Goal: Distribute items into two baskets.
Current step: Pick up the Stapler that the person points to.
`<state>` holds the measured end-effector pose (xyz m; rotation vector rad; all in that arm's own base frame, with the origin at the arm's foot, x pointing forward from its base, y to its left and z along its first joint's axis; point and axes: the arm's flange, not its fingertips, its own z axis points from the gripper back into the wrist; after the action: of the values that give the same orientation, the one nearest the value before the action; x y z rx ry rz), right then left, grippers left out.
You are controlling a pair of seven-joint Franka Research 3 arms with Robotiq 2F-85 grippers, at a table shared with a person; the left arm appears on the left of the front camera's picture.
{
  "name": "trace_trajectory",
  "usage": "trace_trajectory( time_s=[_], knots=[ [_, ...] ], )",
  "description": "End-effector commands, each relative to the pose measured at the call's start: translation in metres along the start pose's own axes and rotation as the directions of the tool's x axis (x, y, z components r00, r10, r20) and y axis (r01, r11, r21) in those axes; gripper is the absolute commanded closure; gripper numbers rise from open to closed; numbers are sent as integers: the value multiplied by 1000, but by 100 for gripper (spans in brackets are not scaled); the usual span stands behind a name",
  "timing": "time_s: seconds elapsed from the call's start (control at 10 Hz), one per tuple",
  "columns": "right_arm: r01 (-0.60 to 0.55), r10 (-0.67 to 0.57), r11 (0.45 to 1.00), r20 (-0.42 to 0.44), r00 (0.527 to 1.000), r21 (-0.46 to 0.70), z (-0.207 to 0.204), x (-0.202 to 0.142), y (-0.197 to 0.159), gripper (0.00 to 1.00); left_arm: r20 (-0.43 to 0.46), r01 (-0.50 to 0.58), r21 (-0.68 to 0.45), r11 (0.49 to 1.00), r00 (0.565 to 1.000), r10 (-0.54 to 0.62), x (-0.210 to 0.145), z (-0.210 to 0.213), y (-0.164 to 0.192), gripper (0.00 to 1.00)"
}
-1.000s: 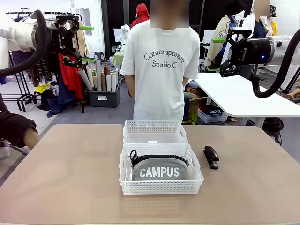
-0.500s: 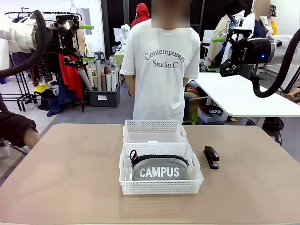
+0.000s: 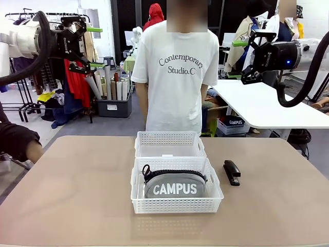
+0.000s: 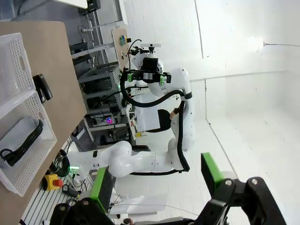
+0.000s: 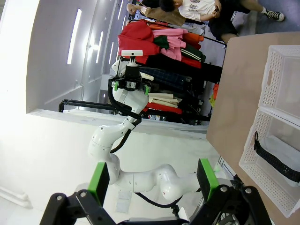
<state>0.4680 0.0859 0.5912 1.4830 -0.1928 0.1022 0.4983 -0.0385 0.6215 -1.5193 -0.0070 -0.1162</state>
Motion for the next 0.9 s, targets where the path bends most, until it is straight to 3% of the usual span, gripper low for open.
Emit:
trace_trajectory(
  time_s=[0.0,0.8],
  knots=[
    [-4,4,1000,-1,1000,3,0,0,2,0,3,3,0,1000,1000,-3,-1,1,-2,0],
    [-4,4,1000,-1,1000,3,0,0,2,0,3,3,0,1000,1000,-3,-1,1,-2,0]
  ],
)
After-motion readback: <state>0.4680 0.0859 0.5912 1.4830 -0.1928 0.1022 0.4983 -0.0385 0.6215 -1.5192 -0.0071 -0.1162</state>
